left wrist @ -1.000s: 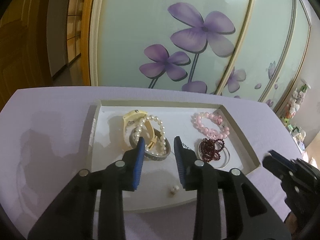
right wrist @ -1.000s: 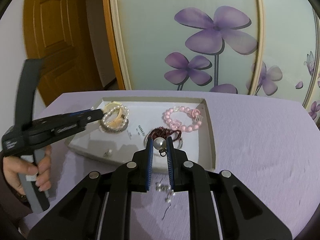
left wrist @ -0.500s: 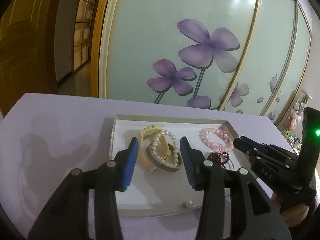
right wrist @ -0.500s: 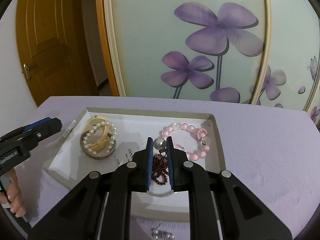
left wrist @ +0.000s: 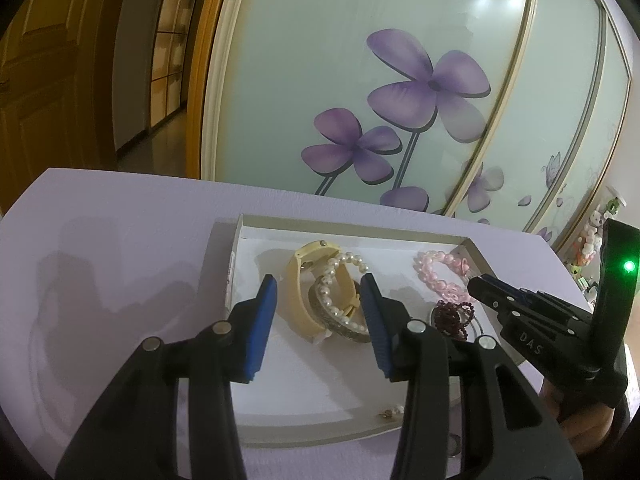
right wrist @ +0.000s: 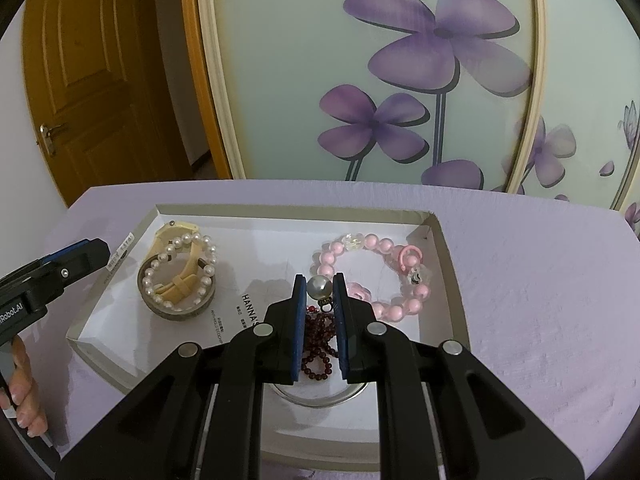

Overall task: Organize jewelry
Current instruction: 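Lower the right tool's pearl earring into the tray and open it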

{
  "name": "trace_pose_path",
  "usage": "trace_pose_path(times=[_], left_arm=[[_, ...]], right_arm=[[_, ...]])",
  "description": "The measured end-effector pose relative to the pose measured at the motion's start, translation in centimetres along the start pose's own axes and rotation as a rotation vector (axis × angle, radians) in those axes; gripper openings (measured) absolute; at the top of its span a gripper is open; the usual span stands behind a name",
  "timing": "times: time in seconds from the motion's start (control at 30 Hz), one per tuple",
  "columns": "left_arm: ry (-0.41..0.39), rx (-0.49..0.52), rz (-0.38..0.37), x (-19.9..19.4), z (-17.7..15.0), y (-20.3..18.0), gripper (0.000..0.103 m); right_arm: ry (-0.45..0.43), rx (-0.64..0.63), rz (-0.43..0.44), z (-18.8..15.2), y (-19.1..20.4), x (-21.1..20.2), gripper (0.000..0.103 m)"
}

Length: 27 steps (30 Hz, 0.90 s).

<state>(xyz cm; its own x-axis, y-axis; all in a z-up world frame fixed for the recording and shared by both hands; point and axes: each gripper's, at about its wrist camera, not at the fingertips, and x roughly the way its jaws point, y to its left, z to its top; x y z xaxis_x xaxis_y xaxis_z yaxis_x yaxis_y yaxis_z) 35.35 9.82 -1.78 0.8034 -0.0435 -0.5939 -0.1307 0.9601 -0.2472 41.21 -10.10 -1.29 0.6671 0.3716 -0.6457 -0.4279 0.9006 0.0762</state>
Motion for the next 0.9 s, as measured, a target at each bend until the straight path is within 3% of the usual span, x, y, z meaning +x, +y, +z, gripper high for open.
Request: trace_pose_path(times=[0.27, 0.33, 0.37, 0.4, 0.9], left_arm=[[0.001, 0.017, 0.003, 0.3, -0.2, -0.1, 0.044], [0.002, 0.02, 0.004, 0.4, -0.3, -0.1, 0.044], [0.002, 0.022, 0.004, 0.4, -0.4, -0.1, 0.044], [0.002, 0.023, 0.005, 0.3, -0.4, -0.1, 0.044], [-0.016, 0.065, 0.025, -1.2, -0.7, -1.7, 0.046]], right_arm=[[-0.004, 0.025, 0.018, 0.2, -0.3, 0.0, 0.016], [-0.01, 0.032, 0.019, 0.2, -0.4, -0.1, 0.029], [-0.016, 0.035, 0.016, 0.2, -0.5, -0.3, 0.043], [-0.027, 0.034, 0.014, 0.2, -0.5, -0.5, 0.047], [-0.06, 0.025, 0.013, 0.0, -0.1, -3.4, 0.047]])
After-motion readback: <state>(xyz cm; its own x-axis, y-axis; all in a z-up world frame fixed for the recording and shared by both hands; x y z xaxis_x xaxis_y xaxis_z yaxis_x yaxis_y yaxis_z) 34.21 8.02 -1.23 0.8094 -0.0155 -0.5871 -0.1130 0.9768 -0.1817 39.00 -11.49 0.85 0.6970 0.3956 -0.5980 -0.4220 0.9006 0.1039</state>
